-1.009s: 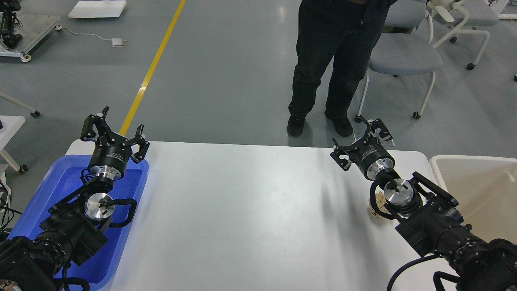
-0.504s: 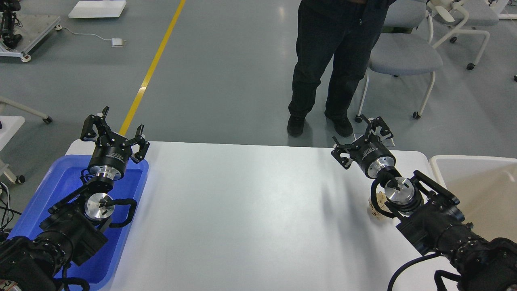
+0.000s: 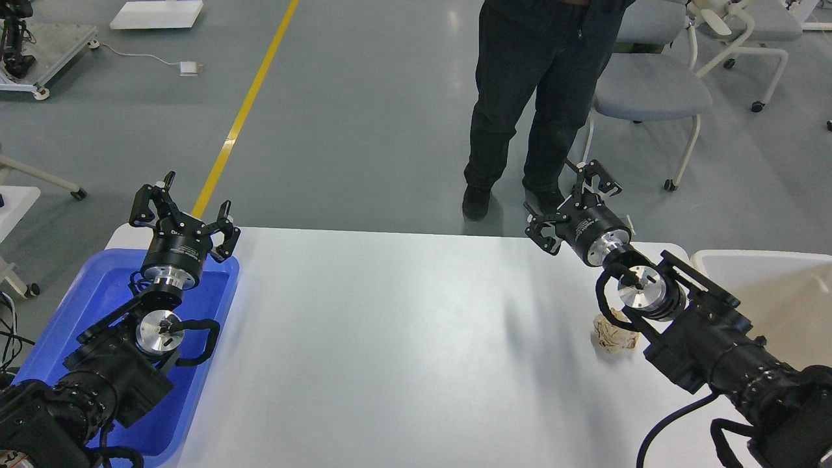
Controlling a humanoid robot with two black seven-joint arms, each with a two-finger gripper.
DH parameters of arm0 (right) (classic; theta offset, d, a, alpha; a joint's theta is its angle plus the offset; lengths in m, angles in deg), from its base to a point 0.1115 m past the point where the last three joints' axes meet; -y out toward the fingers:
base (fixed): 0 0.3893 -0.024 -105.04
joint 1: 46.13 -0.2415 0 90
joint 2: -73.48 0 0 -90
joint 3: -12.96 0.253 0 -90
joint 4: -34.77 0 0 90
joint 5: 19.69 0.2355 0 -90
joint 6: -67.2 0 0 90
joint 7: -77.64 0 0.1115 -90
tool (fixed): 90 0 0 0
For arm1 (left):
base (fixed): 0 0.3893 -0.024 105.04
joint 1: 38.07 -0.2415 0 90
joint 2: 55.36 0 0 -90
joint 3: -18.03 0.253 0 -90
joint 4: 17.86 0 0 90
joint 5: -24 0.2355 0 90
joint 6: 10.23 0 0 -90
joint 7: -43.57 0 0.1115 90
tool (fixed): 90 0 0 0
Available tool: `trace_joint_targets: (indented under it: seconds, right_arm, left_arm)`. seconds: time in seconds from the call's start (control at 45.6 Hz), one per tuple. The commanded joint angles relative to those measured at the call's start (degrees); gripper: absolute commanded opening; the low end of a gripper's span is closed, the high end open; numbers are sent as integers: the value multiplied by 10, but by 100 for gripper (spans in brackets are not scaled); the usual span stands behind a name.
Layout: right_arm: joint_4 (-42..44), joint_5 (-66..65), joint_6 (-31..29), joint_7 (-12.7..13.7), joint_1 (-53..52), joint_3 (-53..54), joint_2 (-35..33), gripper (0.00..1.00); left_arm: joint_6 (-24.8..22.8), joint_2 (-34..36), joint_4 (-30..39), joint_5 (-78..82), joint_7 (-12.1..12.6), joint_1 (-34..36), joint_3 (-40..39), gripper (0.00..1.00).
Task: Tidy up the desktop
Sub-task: 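Lower the right gripper onto the small beige object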
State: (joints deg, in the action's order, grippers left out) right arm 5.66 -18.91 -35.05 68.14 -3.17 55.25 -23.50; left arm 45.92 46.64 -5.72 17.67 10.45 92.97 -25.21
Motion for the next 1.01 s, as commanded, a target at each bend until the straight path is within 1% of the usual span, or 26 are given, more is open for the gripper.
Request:
trace_joint_targets:
  seconds: [0.0,0.132,0.241,0.329,0.439,0.658,0.746,0.833,0.877,0.899,0.987]
  right_arm:
    - [-57,-77,-1,0,-3,-35,-36,100]
    - [-171,-141,-3,0,6,-82,-122,100]
    - [-226,-219,-3,0,-2,-131,-170,100]
    - [-248,-298,-3,0,-7,-158,-199,100]
    - [-266,-430,-1,0,-6,-185,-223,100]
    - [-263,-640,13,-1,-4,-208,-233,100]
    - [-263,-692,45,-1,-8,-236,-234,100]
    - [-258,-723,91,-1,-18,-288,-233,100]
    - [-254,-728,121,-1,-24,-323,-233,100]
    - [-248,-728,152,-3,-24,-360,-233,100]
    - [-222,-728,215,-14,-30,-429,-233,100]
  left_arm:
    - [0,0,0,0,0,0,0,100]
    - [0,0,0,0,0,0,0,100]
    - [0,0,0,0,0,0,0,100]
    - [0,0,0,0,1,0,0,100]
    - [0,0,0,0,0,0,0,100]
    - [0,0,0,0,0,0,0,100]
    - [0,0,0,0,0,0,0,100]
    - [0,0,0,0,0,0,0,100]
    - [0,0,1,0,1,0,0,100]
    - [-1,0,0,0,0,0,0,100]
    - [0,0,0,0,0,0,0,100]
